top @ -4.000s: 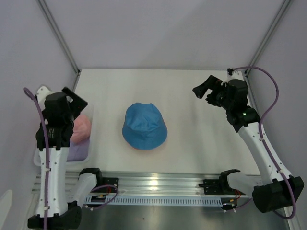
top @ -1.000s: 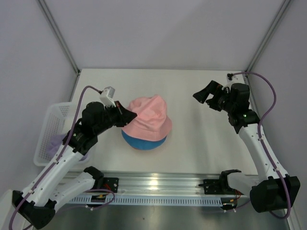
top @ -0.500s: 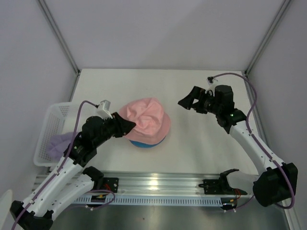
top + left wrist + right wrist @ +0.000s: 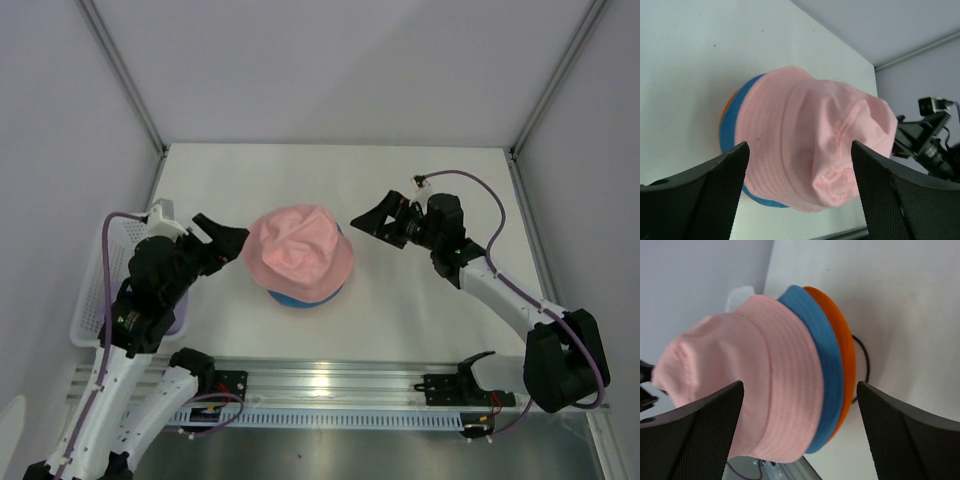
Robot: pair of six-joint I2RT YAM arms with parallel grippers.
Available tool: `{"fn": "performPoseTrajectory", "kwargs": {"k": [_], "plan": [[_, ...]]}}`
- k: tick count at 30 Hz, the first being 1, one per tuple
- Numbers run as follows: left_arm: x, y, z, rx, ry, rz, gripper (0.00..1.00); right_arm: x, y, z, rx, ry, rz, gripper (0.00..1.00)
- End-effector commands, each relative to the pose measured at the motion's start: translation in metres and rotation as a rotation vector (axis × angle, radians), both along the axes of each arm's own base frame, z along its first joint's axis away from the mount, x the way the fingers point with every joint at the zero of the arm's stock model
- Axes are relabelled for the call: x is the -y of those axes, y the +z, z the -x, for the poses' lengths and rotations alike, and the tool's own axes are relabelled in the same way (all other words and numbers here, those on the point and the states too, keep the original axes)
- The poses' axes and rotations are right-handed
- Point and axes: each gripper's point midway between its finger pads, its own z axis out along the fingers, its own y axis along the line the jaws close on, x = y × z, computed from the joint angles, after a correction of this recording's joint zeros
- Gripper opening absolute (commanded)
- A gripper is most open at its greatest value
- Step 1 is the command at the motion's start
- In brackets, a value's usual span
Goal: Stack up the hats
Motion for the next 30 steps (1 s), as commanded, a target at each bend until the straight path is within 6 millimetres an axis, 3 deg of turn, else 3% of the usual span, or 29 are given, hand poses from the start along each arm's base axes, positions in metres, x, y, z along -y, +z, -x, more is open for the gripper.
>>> {"fn": "performPoseTrajectory", "kwargs": {"k": [1, 3, 4, 5, 7, 10, 13, 22, 23, 26, 27, 28, 30], "plan": [[-0.008, -0.023, -0.003, -0.080, 0.023, 0.054, 0.85, -0.018, 0.040, -0.003, 0.100, 0.020, -0.152, 0.97], [-0.013, -0.038, -0.013, -0.096, 0.039, 0.108, 0.79, -0.019, 0.035, -0.003, 0.086, 0.008, -0.191, 0.93], [-0.004, -0.053, -0.010, -0.129, -0.016, 0.144, 0.78, -0.020, 0.034, -0.003, 0.067, 0.002, -0.208, 0.92], [-0.002, -0.048, -0.015, -0.096, -0.028, 0.171, 0.77, -0.020, 0.028, -0.003, 0.050, -0.004, -0.207, 0.91], [0.000, -0.069, -0.016, -0.134, -0.033, 0.201, 0.76, -0.022, 0.015, 0.000, 0.004, 0.000, -0.187, 0.88], [0.006, -0.081, -0.016, -0.140, -0.063, 0.231, 0.73, -0.022, 0.001, 0.003, -0.029, -0.005, -0.148, 0.85], [0.013, -0.088, -0.016, -0.135, -0.090, 0.274, 0.71, -0.025, -0.002, 0.008, -0.030, 0.006, -0.146, 0.85], [0.021, -0.080, -0.020, -0.069, -0.140, 0.322, 0.58, -0.050, 0.000, 0.024, -0.052, 0.072, -0.198, 0.73], [0.021, -0.077, -0.022, -0.052, -0.141, 0.330, 0.53, -0.051, -0.001, 0.024, -0.053, 0.071, -0.196, 0.71], [0.024, -0.078, -0.022, -0.041, -0.150, 0.354, 0.25, -0.053, -0.007, 0.027, -0.071, 0.069, -0.195, 0.61], [0.024, -0.079, -0.022, -0.047, -0.152, 0.358, 0.10, -0.052, -0.009, 0.027, -0.078, 0.066, -0.191, 0.55], [0.025, -0.082, -0.023, -0.058, -0.153, 0.358, 0.04, -0.053, -0.010, 0.027, -0.083, 0.066, -0.188, 0.51], [0.023, -0.088, -0.023, -0.079, -0.141, 0.351, 0.01, -0.052, -0.014, 0.026, -0.089, 0.066, -0.179, 0.44]]}}
